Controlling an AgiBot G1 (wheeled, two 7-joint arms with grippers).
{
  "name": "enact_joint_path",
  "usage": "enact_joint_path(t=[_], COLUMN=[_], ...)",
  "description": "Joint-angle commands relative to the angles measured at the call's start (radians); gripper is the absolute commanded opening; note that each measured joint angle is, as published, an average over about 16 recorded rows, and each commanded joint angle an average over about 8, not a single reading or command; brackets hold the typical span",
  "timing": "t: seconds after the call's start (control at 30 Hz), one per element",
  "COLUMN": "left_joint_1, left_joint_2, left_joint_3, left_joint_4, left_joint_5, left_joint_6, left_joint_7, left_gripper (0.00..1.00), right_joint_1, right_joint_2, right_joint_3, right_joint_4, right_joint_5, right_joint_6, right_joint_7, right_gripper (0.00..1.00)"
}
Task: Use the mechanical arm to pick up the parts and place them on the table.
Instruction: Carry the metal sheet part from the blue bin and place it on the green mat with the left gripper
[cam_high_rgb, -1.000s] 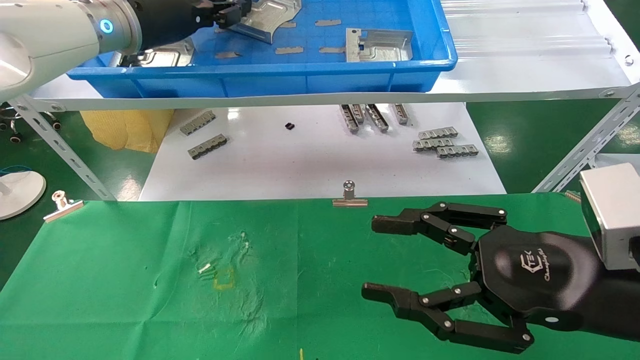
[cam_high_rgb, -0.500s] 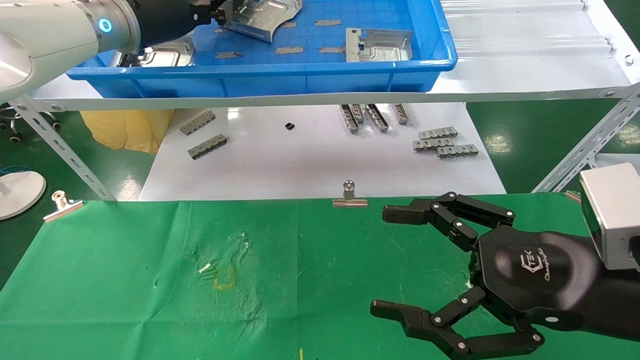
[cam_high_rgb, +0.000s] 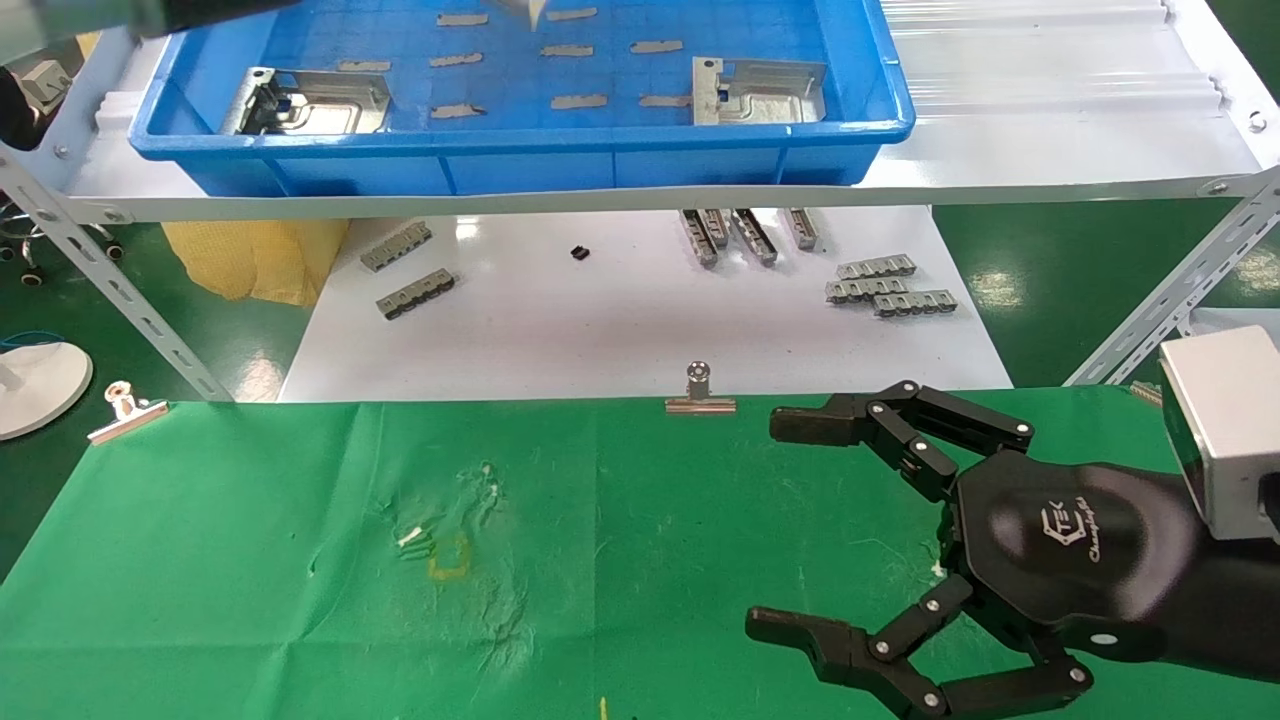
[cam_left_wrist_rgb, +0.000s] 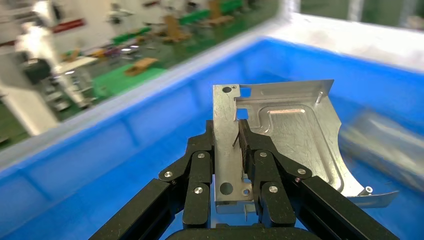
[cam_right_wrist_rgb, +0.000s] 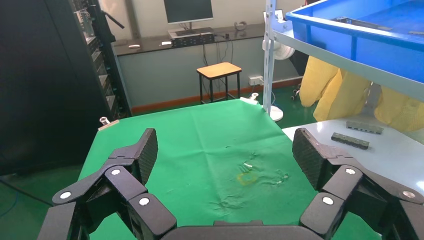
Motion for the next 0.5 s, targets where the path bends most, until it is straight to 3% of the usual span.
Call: enact_joint_path(t=[0.03, 0.3, 0.5], left_joint_1=[-0.006, 0.066, 0.134], left_joint_2=[-0.030, -0.118, -0.204], left_joint_3=[0.001, -0.024, -0.006], left_joint_4=[-0.012, -0.064, -0.231], left_joint_5=[0.000, -0.072, -0.169], left_joint_6=[0.068, 0.458, 0.534], left_joint_7=[0.027, 0.131, 0.118], left_gripper=[0.00, 0.00, 0.00], right_joint_1=[0.000, 0.000, 0.000], right_joint_2=[0.000, 0.000, 0.000], right_joint_3=[0.000, 0.000, 0.000], right_joint_4=[0.000, 0.000, 0.000], right_joint_5=[0.000, 0.000, 0.000], right_joint_6=[0.000, 0.000, 0.000], right_joint_7=[0.000, 0.000, 0.000], right_gripper=[1.00, 1.00, 1.00])
